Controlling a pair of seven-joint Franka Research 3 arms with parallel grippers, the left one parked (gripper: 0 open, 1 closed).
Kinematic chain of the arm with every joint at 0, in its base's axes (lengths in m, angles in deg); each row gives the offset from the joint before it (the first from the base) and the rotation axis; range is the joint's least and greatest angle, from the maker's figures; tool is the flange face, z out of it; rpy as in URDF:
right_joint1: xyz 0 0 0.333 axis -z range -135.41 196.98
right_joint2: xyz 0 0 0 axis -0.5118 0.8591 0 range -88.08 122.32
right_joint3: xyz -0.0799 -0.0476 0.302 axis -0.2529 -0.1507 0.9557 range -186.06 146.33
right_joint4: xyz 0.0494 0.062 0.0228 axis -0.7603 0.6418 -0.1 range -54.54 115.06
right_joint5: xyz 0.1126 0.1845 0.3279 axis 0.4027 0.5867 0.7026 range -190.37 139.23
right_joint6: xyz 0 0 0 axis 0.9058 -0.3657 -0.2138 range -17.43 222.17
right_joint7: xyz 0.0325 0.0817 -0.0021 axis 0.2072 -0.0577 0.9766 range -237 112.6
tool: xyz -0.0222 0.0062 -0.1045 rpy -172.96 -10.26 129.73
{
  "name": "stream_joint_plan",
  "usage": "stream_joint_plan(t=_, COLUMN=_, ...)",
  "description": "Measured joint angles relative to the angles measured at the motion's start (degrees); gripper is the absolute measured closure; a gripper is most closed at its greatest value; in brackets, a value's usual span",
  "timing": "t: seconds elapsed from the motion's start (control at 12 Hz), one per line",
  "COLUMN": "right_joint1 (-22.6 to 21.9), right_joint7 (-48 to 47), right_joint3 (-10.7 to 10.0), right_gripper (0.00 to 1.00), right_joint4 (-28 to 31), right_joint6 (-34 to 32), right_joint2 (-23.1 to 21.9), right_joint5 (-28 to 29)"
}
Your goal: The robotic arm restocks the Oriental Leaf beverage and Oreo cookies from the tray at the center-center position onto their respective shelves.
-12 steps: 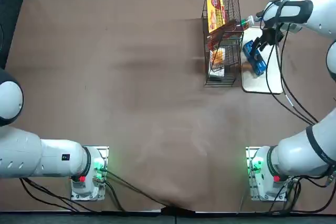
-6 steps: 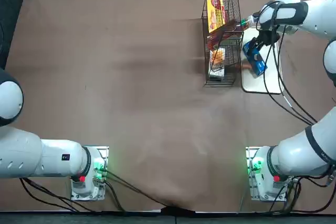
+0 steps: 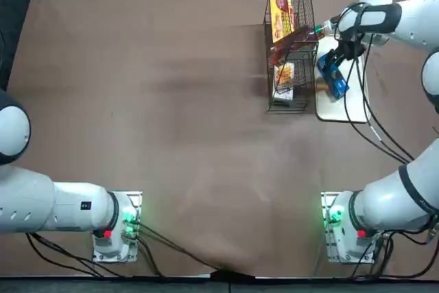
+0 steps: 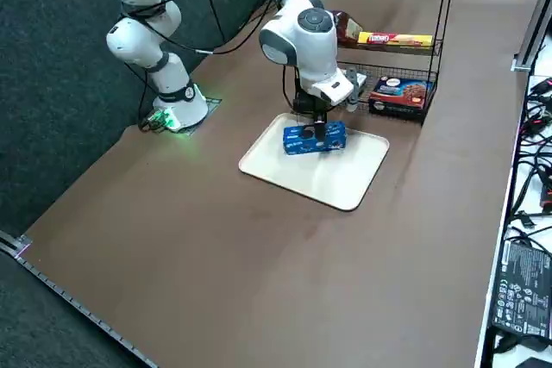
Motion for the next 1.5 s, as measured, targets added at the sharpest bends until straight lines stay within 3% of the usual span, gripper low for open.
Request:
stream_joint_plan(t=0.58, right_joint1=0.02, right_joint7=-0.31, right_joint3=-0.29, right_gripper=0.00, right_joint4=-0.01, right_joint6=0.04, right_joint2=-0.52, right_joint5=0.00)
stream_joint_plan(t=1.5, right_joint1=-0.01, right_joint7=-0.44, right_joint3=-0.29, right_gripper=0.00, right_joint4=0.54, right_joint6=1.65, right_joint2=2.42, right_joint5=-0.06)
